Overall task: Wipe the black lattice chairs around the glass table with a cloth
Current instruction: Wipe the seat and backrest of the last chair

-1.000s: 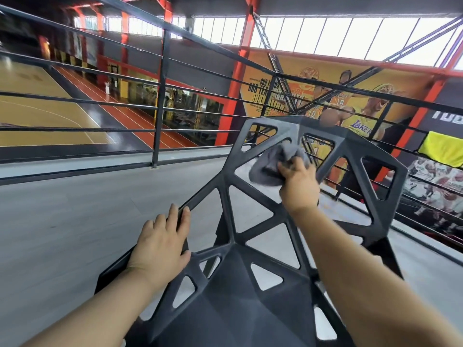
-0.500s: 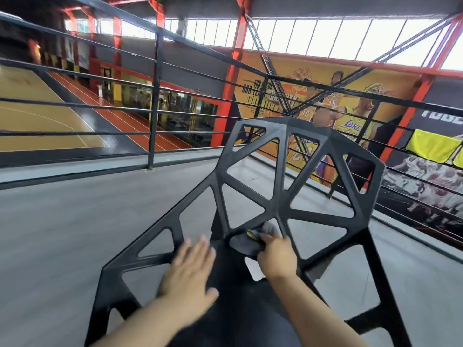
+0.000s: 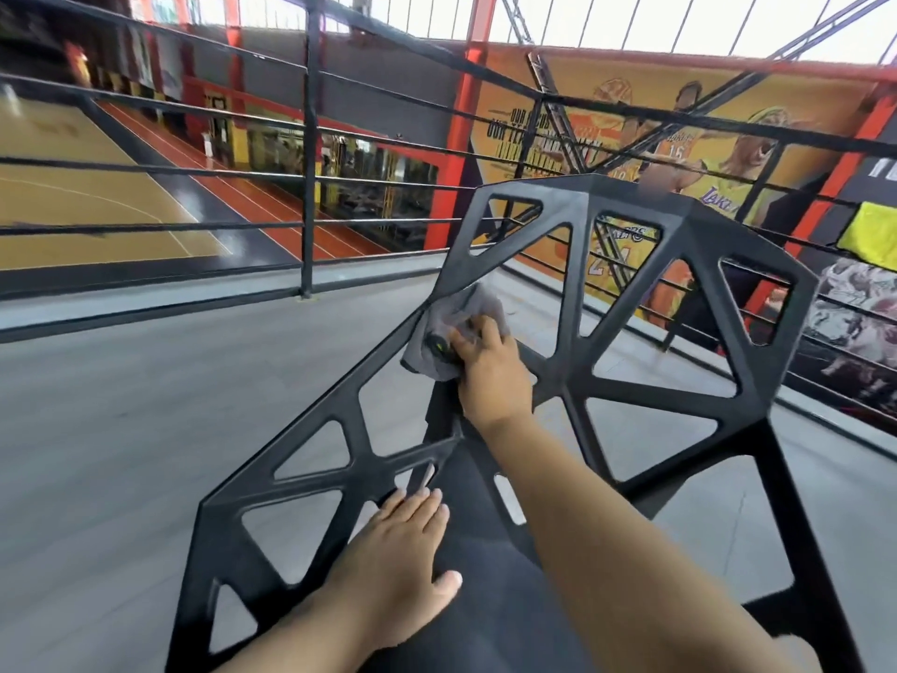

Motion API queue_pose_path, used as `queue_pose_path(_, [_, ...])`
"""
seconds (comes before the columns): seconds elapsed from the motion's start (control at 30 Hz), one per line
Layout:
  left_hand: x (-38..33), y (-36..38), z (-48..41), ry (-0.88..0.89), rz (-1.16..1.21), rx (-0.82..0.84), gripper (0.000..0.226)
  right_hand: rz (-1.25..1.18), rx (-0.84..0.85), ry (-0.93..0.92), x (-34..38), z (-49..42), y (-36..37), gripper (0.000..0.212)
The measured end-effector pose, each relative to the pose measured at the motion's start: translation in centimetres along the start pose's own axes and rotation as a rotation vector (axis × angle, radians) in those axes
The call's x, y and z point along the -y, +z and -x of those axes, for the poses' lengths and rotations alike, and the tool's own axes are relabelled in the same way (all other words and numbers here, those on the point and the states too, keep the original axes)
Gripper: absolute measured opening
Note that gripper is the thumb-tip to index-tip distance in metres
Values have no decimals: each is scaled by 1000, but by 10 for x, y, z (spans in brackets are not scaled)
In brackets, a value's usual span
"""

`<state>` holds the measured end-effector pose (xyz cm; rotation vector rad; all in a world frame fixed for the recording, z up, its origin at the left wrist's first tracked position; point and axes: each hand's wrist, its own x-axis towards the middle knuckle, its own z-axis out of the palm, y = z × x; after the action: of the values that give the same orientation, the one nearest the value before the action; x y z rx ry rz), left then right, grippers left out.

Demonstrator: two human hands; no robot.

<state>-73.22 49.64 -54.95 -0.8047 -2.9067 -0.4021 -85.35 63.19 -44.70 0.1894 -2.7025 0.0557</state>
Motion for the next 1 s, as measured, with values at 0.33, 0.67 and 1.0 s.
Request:
queue_pose_path(0.33, [1, 2, 0, 4, -1, 18, 80, 71, -48, 279, -83, 56, -21, 49])
queue_pose_path(0.67, [-2, -2, 0, -10, -4, 58, 74, 15, 83, 300, -31, 65, 26, 58])
queue_pose_path(1.0, [-5, -7, 1, -13, 1, 51, 73, 176, 328, 8, -6, 77, 36, 33])
